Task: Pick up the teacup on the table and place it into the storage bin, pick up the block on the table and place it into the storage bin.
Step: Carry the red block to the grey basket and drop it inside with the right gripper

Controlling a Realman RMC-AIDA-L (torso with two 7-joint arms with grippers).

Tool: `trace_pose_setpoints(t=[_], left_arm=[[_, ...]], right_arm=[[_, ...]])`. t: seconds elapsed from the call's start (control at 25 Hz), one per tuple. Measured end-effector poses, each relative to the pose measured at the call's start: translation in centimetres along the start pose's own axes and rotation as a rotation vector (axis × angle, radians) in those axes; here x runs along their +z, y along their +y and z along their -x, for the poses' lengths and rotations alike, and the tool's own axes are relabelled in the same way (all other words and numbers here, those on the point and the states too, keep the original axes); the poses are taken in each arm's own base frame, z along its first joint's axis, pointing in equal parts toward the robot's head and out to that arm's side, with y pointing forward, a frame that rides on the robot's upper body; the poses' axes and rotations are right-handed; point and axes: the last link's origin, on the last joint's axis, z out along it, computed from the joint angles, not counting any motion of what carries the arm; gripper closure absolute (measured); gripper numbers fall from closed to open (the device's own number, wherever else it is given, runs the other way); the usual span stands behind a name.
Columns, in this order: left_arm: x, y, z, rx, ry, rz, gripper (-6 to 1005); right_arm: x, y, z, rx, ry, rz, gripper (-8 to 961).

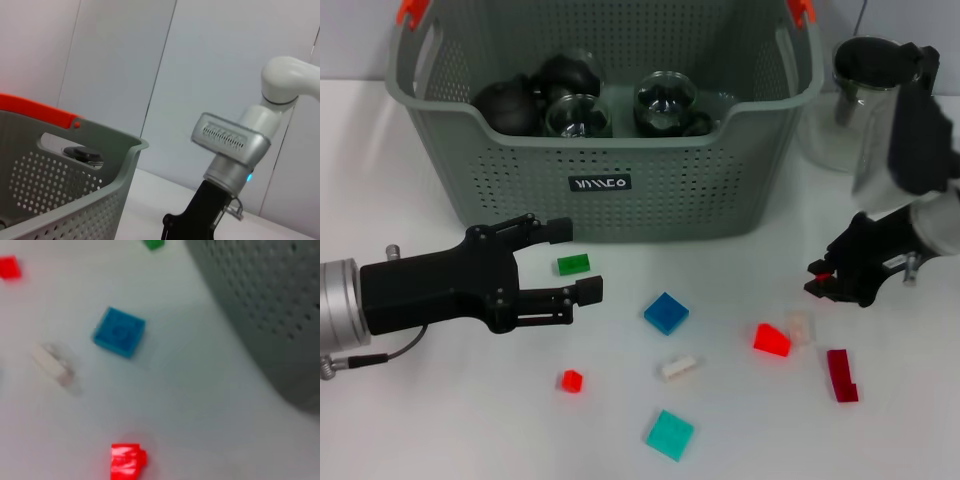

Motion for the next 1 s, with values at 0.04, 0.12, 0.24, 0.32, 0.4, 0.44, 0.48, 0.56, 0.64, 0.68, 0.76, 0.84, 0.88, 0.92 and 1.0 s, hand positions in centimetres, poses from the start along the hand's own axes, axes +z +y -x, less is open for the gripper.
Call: trace_pose_setpoints(t=[0.04,0.12,0.24,0.32,0.4,0.44,0.48,0.56,0.64,0.68,0.76,0.84,0.88,0.92,1.0], left_arm=[[0.0,0.0,0.0,0.000,0.001,0.000,80],[-0.2,-0.1,-0.1,0.001,0.004,-0.004,80],[-0.3,-0.1,0.0,-0.001,0.005,-0.008,81],[-0.3,0.0,0.1,-0.002,0.005,-0.012,81],[-0.3,0.0,0.2,-0.001,0.004,-0.015,81],[-0.3,0.0,0.2,0.000,0.005,-0.015,81],[-0.3,0.0,0.2,0.000,0.005,-0.014,82],[-0.3,0.0,0.1,0.002,0.005,-0.013,82],[-0.3,0.0,0.0,0.004,0.005,-0.010,81],[-0.2,-0.1,0.0,0.005,0.005,-0.008,81],[-0.2,-0.1,-0.1,0.006,0.004,-0.008,81],[-0.2,-0.1,-0.1,0.007,0.004,-0.009,80],[-0.2,-0.2,-0.1,0.006,0.004,-0.010,80],[-0.2,-0.2,-0.1,0.006,0.005,-0.009,80],[-0.1,-0.2,-0.1,0.005,0.005,-0.009,81]], right_arm=[[-0.8,0.0,0.1,0.006,-0.014,0.007,752],[-3.1,0.0,0.7,0.010,-0.059,0.018,752],[-7.0,0.6,2.1,-0.003,-0.158,0.051,752],[-9.5,1.2,3.5,-0.018,-0.259,0.085,752],[-12.0,1.3,5.3,-0.030,-0.414,0.110,752],[-13.5,1.2,6.4,-0.041,-0.512,0.121,753],[-14.4,1.0,7.2,-0.047,-0.584,0.137,753],[-15.9,0.3,8.8,-0.042,-0.711,0.162,753],[-16.5,-1.3,10.5,0.012,-0.798,0.139,753],[-16.4,-2.5,11.4,0.054,-0.824,0.103,753],[-15.8,-4.3,12.6,0.102,-0.822,0.041,753],[-14.9,-5.5,13.7,0.118,-0.771,-0.014,753],[-14.3,-6.0,14.2,0.117,-0.735,-0.043,753],[-13.7,-6.4,14.6,0.112,-0.701,-0.074,753],[-12.6,-6.9,15.2,0.102,-0.641,-0.128,711]])
